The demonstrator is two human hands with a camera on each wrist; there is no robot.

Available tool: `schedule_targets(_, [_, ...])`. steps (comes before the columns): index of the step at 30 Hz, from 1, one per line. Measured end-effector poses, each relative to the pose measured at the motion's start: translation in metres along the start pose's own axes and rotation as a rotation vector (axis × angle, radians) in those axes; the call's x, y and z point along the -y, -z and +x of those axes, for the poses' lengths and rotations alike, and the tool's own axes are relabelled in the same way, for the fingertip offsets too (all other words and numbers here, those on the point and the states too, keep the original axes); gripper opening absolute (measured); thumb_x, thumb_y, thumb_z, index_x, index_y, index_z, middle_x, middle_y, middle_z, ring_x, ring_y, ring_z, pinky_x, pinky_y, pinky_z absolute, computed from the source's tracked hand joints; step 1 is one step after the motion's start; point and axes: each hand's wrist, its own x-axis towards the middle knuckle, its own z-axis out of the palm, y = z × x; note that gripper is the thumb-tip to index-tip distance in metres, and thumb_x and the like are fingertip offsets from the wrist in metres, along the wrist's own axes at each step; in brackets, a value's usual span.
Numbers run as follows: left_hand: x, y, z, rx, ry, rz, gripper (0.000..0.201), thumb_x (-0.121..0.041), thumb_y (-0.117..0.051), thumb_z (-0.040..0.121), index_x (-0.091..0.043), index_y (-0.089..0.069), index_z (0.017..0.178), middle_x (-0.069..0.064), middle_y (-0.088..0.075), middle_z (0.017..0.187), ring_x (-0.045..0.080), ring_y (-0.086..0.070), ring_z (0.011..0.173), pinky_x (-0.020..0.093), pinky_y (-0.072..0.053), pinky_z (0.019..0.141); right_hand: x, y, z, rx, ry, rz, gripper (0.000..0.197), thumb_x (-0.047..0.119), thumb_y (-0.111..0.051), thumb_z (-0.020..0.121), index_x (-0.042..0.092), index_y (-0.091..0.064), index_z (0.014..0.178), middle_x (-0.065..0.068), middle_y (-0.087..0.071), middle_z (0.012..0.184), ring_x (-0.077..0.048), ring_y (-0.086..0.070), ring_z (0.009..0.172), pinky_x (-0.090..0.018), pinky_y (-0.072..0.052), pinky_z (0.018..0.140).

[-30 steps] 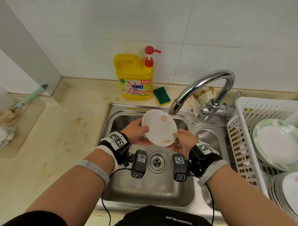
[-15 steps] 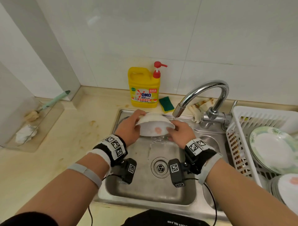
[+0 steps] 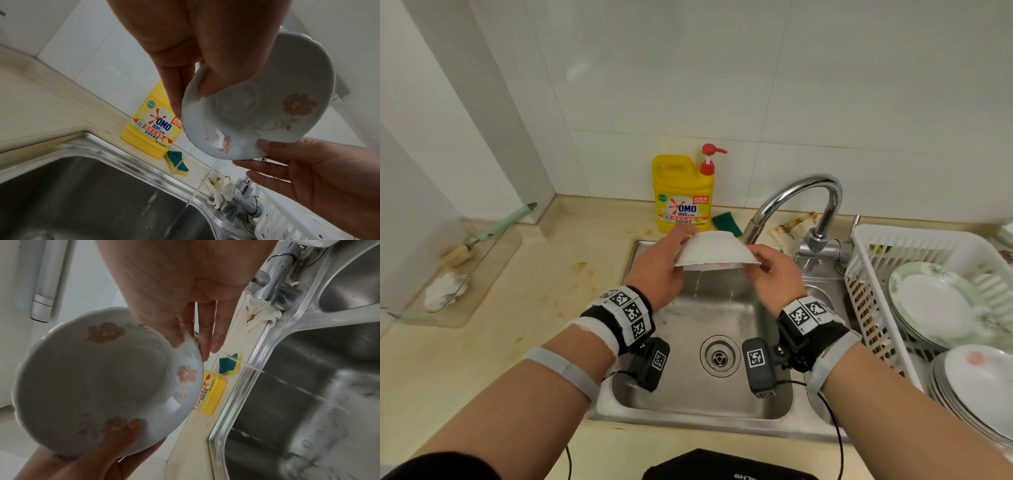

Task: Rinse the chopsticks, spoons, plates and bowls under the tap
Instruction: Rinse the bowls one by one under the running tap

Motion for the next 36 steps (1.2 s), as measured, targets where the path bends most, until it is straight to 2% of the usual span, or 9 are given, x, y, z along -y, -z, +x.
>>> schedule_targets(7, [-0.008, 0.001, 0.001, 0.003, -0.074, -0.024, 0.072, 0.004, -0.061, 0.084, -0.041, -0.037, 0.135, -0.007, -0.062, 0.131, 0.020, -0.064, 0.103, 0.033, -0.051, 0.088, 0.003, 0.013, -0.010, -0.035, 0.002, 0.021, 0.031, 0.010, -0.062, 0.096, 0.025, -0.072, 0.122, 0.011, -0.074, 0.114, -0.007, -0.066, 0.107, -0.031, -0.052, 0.098])
schedule_targets(11, [-0.018, -0.001, 0.001, 0.030, -0.128, -0.043, 0.069, 0.005, -0.061, 0.085, -0.034, -0.040, 0.138, -0.012, -0.058, 0.127, 0.013, -0.057, 0.100, 0.027, -0.044, 0.086, 0.003, 0.025, -0.020, -0.066, -0.013, 0.045, 0.034, 0.005, -0.060, 0.097, 0.024, -0.072, 0.123, 0.013, -0.072, 0.115, -0.003, -0.064, 0.106, -0.027, -0.051, 0.097])
schedule_targets(14, [-0.025, -0.007, 0.001, 0.053, -0.169, -0.080, 0.069, 0.005, -0.061, 0.085, -0.038, -0.039, 0.135, -0.013, -0.059, 0.126, 0.017, -0.060, 0.101, 0.031, -0.047, 0.085, -0.006, 0.033, -0.024, -0.100, -0.044, 0.048, 0.037, 0.004, -0.062, 0.095, 0.026, -0.072, 0.123, 0.013, -0.073, 0.117, -0.005, -0.066, 0.110, -0.037, -0.053, 0.103])
schedule_targets(18, [-0.038, -0.020, 0.002, 0.063, -0.227, -0.099, 0.069, 0.004, -0.062, 0.084, -0.042, -0.038, 0.128, -0.009, -0.062, 0.126, 0.021, -0.064, 0.099, 0.038, -0.053, 0.088, -0.016, 0.048, -0.034, -0.134, -0.064, 0.075, 0.034, 0.008, -0.064, 0.096, 0.027, -0.072, 0.123, 0.012, -0.074, 0.115, -0.010, -0.068, 0.109, -0.045, -0.056, 0.100])
schedule_targets(23, [-0.067, -0.043, 0.002, 0.076, -0.241, -0.120, 0.066, 0.004, -0.061, 0.085, -0.038, -0.038, 0.131, -0.006, -0.062, 0.125, 0.020, -0.064, 0.094, 0.038, -0.055, 0.085, -0.027, 0.079, -0.048, -0.186, -0.066, 0.120, 0.028, 0.014, -0.064, 0.098, 0.028, -0.073, 0.120, 0.010, -0.076, 0.105, -0.015, -0.073, 0.091, -0.046, -0.060, 0.090])
schedule_targets(28, [-0.111, -0.082, -0.001, 0.166, -0.190, -0.243, 0.051, -0.005, -0.051, 0.098, -0.032, -0.039, 0.139, -0.005, -0.059, 0.118, 0.008, -0.060, 0.099, 0.018, -0.047, 0.080, -0.048, 0.137, -0.061, -0.273, -0.108, 0.093, 0.012, 0.026, -0.067, 0.096, 0.037, -0.072, 0.100, 0.003, -0.077, 0.098, -0.021, -0.073, 0.094, -0.051, -0.060, 0.086])
schedule_targets(30, [-0.136, -0.107, -0.004, 0.208, -0.166, -0.287, 0.049, -0.011, -0.053, 0.099, -0.025, -0.039, 0.144, -0.004, -0.059, 0.121, 0.014, -0.059, 0.105, 0.026, -0.051, 0.087, -0.063, 0.171, -0.068, -0.282, -0.133, 0.069, 0.006, 0.033, -0.068, 0.093, 0.037, -0.069, 0.098, -0.001, -0.076, 0.100, -0.024, -0.072, 0.096, -0.051, -0.061, 0.083])
schedule_targets(33, [-0.174, -0.154, -0.007, 0.289, -0.090, -0.381, 0.048, -0.026, -0.061, 0.097, -0.022, -0.046, 0.143, 0.000, -0.064, 0.128, 0.021, -0.063, 0.113, 0.045, -0.058, 0.092, -0.093, 0.232, -0.080, -0.274, -0.179, -0.040, 0.019, 0.039, -0.065, 0.091, 0.028, -0.067, 0.107, -0.003, -0.074, 0.096, -0.026, -0.072, 0.090, -0.049, -0.063, 0.075])
schedule_targets(36, [-0.211, -0.204, -0.008, 0.357, -0.029, -0.413, 0.042, -0.042, -0.063, 0.098, -0.027, -0.055, 0.135, -0.002, -0.068, 0.125, 0.015, -0.067, 0.108, 0.046, -0.059, 0.092, -0.133, 0.296, -0.095, -0.224, -0.276, -0.175, 0.009, 0.035, -0.064, 0.094, 0.026, -0.066, 0.097, -0.004, -0.073, 0.089, -0.030, -0.071, 0.086, -0.052, -0.061, 0.077])
